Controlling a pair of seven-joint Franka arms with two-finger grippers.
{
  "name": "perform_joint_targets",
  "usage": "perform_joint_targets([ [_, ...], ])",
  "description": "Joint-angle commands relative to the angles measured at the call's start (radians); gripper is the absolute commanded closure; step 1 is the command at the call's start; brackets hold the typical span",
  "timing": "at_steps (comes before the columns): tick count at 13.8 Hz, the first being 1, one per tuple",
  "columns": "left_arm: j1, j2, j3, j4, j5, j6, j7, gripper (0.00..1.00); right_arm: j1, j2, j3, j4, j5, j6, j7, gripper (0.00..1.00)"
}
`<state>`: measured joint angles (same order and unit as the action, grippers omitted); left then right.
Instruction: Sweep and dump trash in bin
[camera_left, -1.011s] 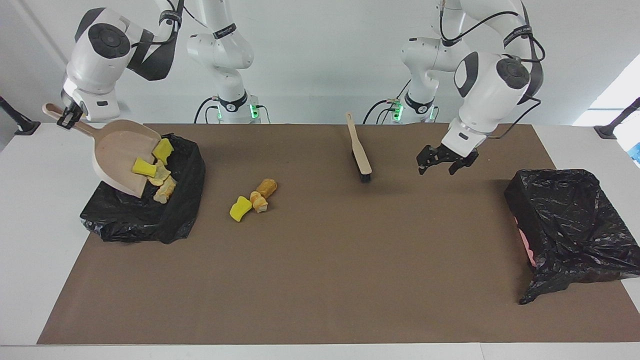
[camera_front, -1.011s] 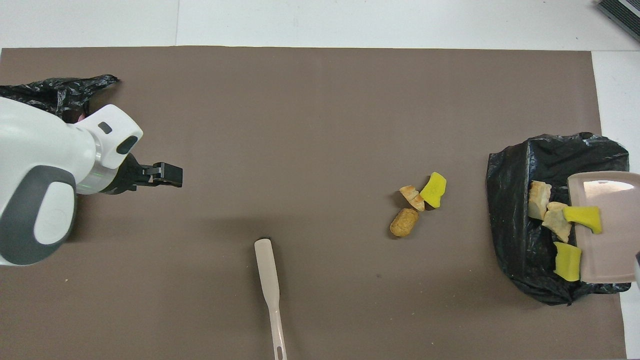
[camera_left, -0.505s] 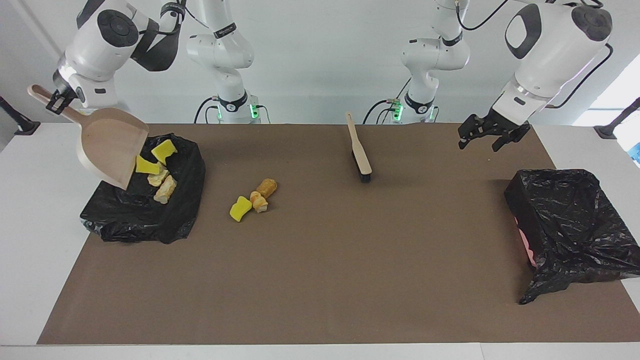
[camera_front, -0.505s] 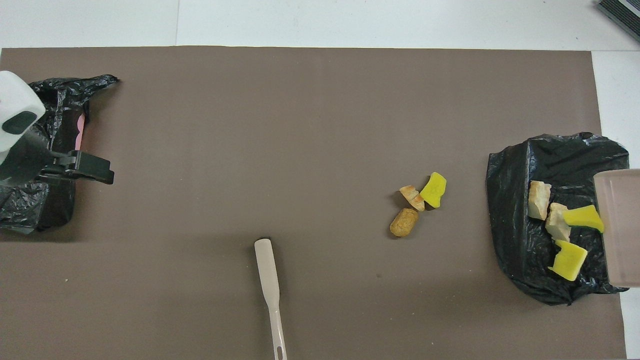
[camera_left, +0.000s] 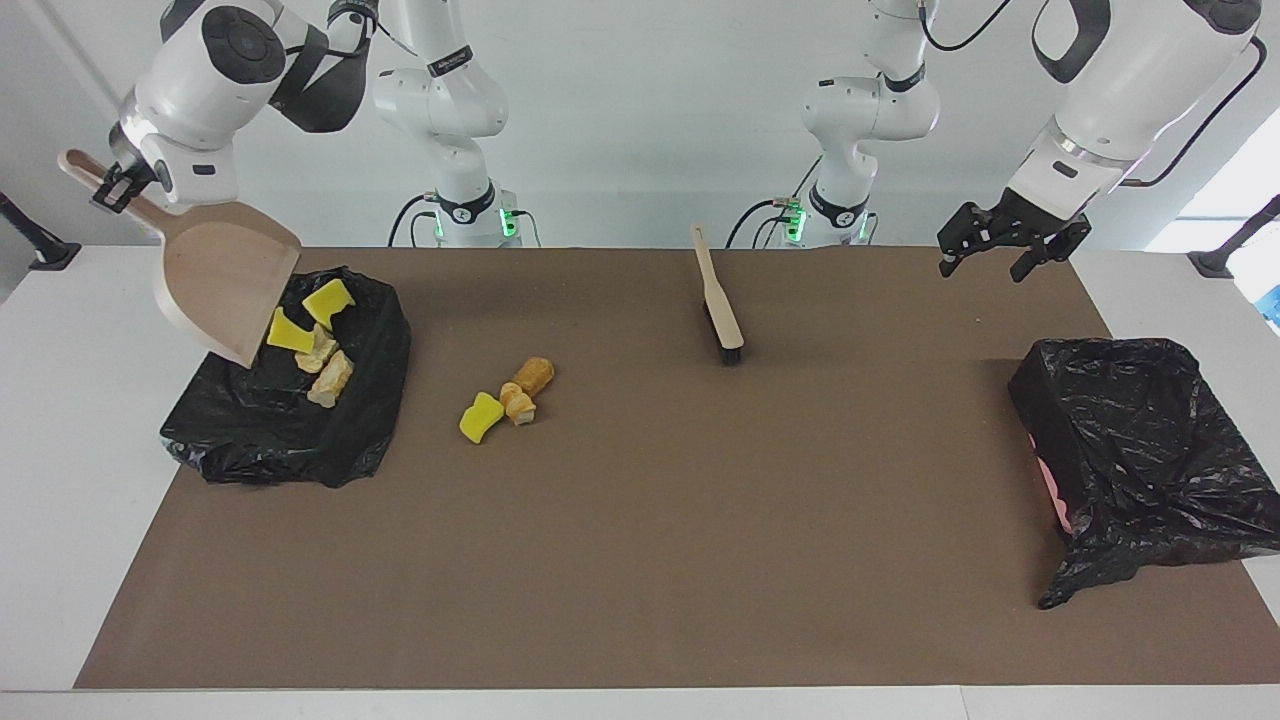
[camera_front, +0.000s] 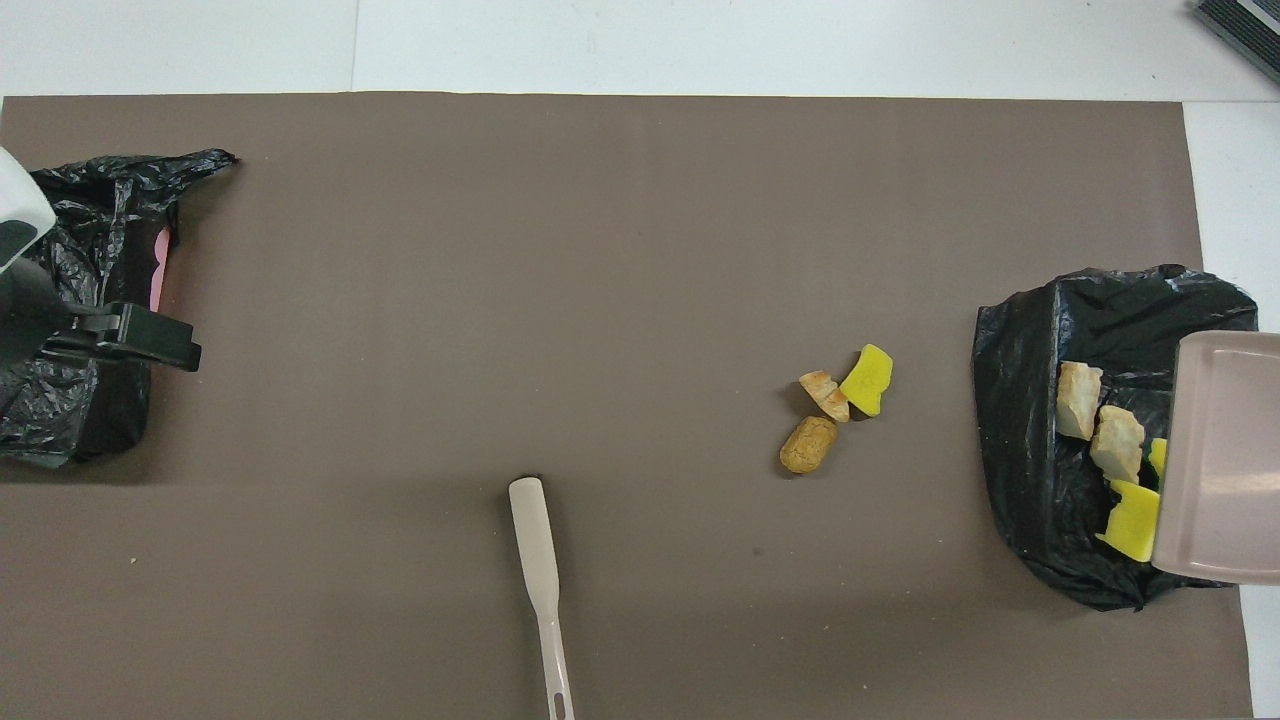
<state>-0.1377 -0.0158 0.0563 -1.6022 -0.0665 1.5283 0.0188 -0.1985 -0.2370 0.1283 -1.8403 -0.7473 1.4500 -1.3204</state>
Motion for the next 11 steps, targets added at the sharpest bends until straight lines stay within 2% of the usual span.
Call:
perform_joint_targets([
  [1, 0.012, -0.003, -0.009, 0.004, 0.017, -0.008, 0.010, 0.00, -0.001, -0.005, 0.060, 0.029, 0.113, -0.075, 0.191, 1.00],
  [4, 0.012, -0.003, -0.009, 0.002, 0.017, -0.008, 0.009, 0.00, -0.001, -0.021, 0.096, 0.022, 0.343, -0.077, 0.485, 1.00],
  [7, 0.012, -0.003, -0.009, 0.004, 0.017, -0.008, 0.010, 0.00, 0.001, -0.007, 0.200, 0.021, 0.512, -0.054, 0.831, 1.00],
  [9, 0.012, -0.003, -0.009, 0.004, 0.016, -0.008, 0.010, 0.00, 0.001, 0.024, 0.284, 0.026, 0.609, 0.004, 1.118, 1.00],
  [11, 0.012, -0.003, -0.009, 0.004, 0.017, -0.008, 0.010, 0.00, 0.001, 0.100, 0.370, 0.038, 0.667, 0.081, 1.341, 1.00],
])
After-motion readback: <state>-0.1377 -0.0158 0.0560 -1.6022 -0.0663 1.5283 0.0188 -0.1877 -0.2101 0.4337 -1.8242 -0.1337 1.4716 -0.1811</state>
